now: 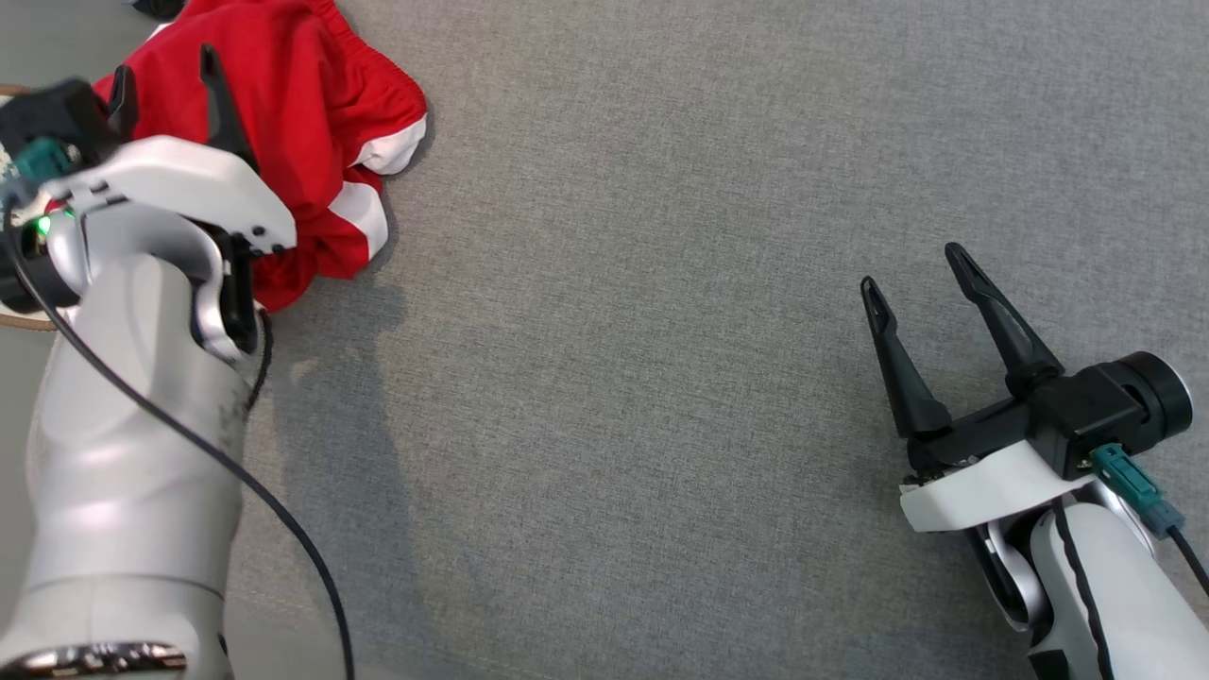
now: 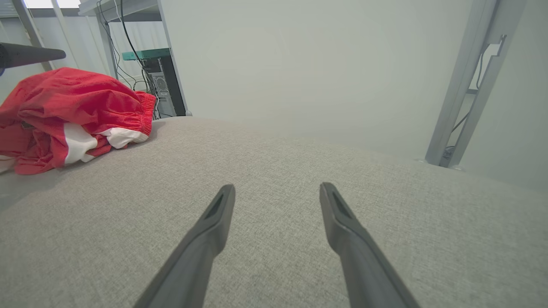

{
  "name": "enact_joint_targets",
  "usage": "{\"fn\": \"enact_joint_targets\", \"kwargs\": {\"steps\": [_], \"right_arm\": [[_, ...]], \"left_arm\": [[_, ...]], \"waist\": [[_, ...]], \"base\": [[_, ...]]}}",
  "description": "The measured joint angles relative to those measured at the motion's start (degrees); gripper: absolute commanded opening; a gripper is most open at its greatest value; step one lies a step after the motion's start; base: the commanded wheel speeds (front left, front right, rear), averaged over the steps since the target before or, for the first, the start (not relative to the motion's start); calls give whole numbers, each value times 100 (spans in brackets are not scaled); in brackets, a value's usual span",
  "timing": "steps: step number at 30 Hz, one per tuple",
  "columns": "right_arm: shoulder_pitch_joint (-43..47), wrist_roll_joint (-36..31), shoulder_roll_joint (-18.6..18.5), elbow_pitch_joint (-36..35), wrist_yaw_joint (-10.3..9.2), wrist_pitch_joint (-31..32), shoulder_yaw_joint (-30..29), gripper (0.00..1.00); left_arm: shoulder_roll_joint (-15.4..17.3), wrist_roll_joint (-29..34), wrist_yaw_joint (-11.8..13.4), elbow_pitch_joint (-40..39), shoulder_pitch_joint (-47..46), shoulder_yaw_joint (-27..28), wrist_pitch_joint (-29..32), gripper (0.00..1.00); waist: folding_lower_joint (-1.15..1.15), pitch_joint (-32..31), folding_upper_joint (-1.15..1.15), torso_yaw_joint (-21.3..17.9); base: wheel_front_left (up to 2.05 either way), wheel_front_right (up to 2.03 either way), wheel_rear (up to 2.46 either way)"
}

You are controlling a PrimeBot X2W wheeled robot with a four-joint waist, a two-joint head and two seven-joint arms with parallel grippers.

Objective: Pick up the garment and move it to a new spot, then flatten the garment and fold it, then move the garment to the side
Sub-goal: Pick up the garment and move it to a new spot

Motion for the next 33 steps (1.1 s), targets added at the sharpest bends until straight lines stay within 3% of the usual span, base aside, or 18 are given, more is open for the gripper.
{"fn": "enact_joint_targets", "kwargs": {"steps": [11, 19, 20, 21, 23, 33], "right_arm": [[-121, 59, 10, 83, 0, 1, 193, 100], [-121, 87, 100, 101, 0, 1, 221, 100], [-121, 91, 111, 103, 0, 1, 221, 100], [-121, 92, 122, 102, 0, 0, 219, 100], [-120, 97, 133, 104, 0, 1, 215, 100], [-14, 100, 236, 26, 1, 1, 75, 100]], "left_arm": [[333, -204, -322, 1769, -1024, -112, 1845, 100], [476, -225, -622, 2276, -1173, -252, 2440, 100], [479, -230, -655, 2302, -1173, -258, 2443, 24], [486, -233, -659, 2309, -1172, -268, 2408, 0], [500, -238, -715, 2304, -1172, -277, 2276, 0], [497, -468, -873, 1884, -979, -78, 266, 0]], "waist": [[0, 20, 0, -153], [0, -22, 0, -242], [0, -30, 0, -249], [0, -39, 0, -253], [0, -61, 0, -262], [0, -348, 0, -324]], "base": [[0, 0, 0], [0, 0, 0], [0, 0, 0], [0, 0, 0], [0, 0, 0], [0, 0, 0]]}}
